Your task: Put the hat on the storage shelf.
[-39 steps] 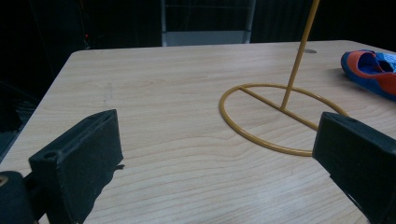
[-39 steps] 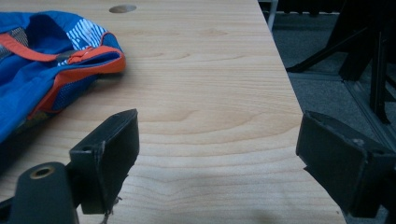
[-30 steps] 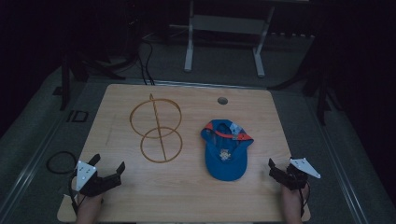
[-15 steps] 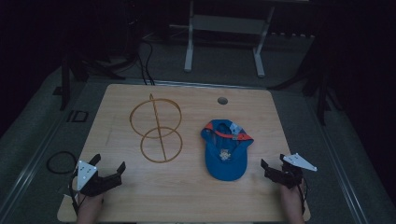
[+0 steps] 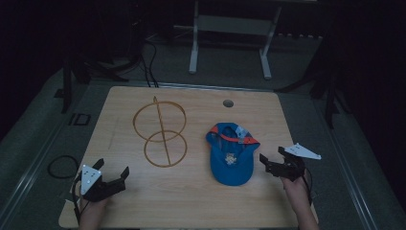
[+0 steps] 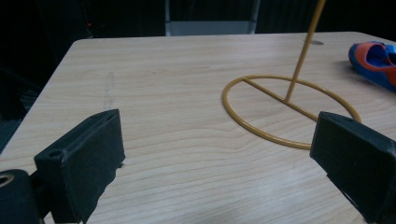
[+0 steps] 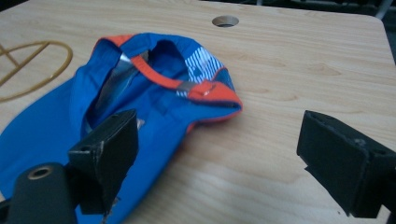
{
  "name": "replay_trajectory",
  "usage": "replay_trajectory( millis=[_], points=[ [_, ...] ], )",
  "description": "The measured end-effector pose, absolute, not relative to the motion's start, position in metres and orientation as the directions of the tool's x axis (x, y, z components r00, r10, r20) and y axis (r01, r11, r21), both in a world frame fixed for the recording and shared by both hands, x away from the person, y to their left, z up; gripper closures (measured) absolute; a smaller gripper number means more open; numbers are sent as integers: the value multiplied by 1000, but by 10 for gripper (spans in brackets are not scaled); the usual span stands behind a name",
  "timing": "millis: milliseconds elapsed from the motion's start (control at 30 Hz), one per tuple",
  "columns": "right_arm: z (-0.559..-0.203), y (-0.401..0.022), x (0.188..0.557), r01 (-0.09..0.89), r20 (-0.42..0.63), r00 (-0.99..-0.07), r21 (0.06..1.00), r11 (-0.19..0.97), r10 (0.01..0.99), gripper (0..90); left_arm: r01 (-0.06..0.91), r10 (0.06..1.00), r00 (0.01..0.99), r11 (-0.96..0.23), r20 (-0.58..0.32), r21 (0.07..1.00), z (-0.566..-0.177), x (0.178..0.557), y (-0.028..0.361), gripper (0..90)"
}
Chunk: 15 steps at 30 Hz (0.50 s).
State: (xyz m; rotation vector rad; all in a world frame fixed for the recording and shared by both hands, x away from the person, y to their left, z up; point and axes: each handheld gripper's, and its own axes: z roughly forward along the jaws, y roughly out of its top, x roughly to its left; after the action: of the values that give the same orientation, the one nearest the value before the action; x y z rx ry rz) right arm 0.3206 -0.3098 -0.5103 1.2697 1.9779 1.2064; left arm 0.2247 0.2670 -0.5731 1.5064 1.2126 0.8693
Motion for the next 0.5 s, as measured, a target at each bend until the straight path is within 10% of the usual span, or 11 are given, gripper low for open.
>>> replay_trajectory(
  millis=[500],
  points=[
    [-479,-281,366,414,12,-553,872,262,833,138,302,930,360,-43,-72,952,-566,220,260,32]
  ],
)
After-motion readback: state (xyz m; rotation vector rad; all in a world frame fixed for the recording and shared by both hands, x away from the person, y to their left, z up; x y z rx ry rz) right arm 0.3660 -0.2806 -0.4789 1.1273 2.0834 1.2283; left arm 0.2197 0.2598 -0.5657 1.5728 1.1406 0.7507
